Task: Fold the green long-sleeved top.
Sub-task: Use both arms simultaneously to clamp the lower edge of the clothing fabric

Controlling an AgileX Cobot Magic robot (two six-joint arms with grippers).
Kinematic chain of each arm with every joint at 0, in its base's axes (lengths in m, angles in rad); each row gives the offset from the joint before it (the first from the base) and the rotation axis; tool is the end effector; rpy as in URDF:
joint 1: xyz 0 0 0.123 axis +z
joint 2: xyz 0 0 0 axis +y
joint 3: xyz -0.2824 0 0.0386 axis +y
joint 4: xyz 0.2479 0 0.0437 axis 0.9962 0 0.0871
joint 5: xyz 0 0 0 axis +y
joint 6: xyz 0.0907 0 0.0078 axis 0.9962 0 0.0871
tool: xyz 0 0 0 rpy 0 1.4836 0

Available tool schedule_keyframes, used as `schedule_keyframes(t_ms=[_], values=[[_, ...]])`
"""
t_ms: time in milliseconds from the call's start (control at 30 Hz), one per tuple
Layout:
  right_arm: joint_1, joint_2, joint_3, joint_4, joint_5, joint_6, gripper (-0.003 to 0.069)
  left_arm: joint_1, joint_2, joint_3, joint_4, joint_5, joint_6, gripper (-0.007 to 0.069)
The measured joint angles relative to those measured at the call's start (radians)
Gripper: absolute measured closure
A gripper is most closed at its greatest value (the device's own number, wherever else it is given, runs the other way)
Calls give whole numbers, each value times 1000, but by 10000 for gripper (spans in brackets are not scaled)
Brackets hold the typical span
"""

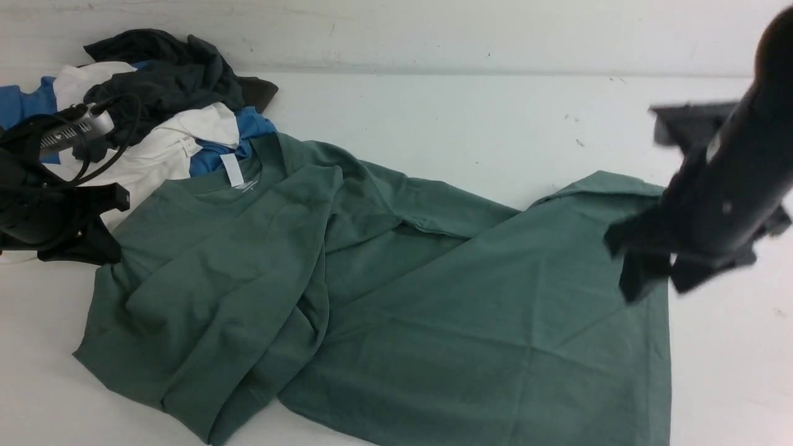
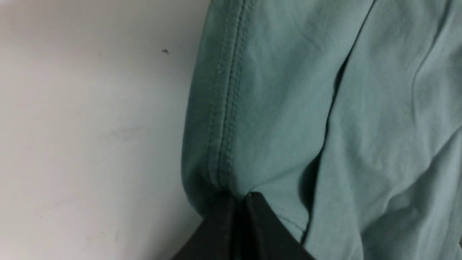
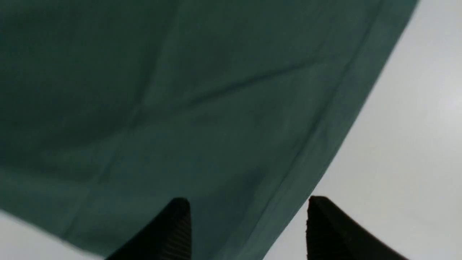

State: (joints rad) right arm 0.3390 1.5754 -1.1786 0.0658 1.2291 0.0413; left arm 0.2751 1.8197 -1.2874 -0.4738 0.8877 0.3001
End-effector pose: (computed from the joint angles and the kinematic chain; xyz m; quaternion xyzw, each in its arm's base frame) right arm 0.2700 0.1012 0.2589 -0.1378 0.9898 0.0336 0.0099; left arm 0.3624 0.0688 0.2176 -0.1134 0.9667 -0.1575 0.1669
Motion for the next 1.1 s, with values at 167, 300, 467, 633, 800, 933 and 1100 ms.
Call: schedule_keyframes(t_ms=[167,300,467,633,800,933,1100], values=[[185,-48,245,-59,0,2,208,0,0,0,0,0,0,619],[327,-44,363,-168,-38,33,156,0,0,0,0,0,0,619],[384,-11,379,-248,-135,53,146,0,0,0,-1,0,0,619],[385,62,379,-279,-161,65,167,0,0,0,-1,0,0,619],[388,79,356,-300,-119,79,411,0,0,0,-1,0,0,619],[389,51,327,-263,-60,58,621,0,0,0,-1,0,0,619],[389,-75,390,30,-41,-60,671,0,0,0,-1,0,1,619]])
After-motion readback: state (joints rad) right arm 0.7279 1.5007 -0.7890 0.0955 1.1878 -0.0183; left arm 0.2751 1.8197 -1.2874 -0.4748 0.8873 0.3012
